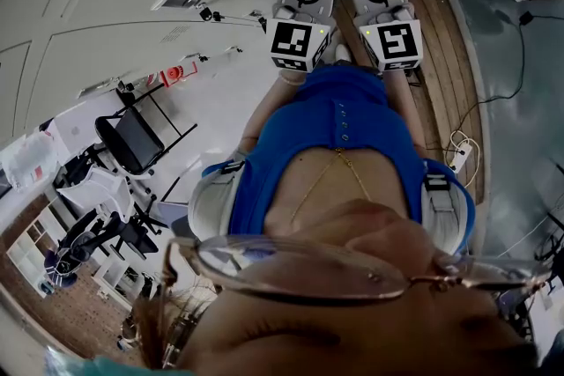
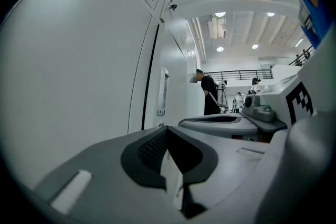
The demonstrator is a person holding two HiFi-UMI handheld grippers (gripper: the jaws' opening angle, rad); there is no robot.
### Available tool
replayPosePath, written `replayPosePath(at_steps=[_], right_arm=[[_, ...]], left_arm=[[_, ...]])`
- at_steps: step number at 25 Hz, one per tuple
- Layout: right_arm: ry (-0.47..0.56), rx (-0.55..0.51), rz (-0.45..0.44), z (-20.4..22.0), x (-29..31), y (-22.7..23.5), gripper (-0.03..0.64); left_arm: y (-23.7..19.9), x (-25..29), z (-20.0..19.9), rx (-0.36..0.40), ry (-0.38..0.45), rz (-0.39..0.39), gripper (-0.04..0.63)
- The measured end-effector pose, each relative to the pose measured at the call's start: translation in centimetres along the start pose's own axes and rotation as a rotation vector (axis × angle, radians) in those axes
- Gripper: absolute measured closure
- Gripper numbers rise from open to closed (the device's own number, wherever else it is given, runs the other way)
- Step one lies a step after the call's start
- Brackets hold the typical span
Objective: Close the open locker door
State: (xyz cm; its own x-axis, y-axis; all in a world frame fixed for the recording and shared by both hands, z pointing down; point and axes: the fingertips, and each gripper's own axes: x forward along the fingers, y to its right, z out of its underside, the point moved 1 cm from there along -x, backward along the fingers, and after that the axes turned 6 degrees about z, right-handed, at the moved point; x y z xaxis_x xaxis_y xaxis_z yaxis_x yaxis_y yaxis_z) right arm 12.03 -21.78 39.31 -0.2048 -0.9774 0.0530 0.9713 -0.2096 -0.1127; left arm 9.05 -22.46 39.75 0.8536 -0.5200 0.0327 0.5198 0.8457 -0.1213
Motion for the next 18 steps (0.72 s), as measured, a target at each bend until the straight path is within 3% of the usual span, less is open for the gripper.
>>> replayPosePath(at_steps=[18], right_arm=[[-0.004, 0.003, -0.031, -0.05, 0.01, -0.22, 0.615]], left_arm=[[0.33, 0.31, 0.31, 0.009, -0.014, 0.001, 0.601]])
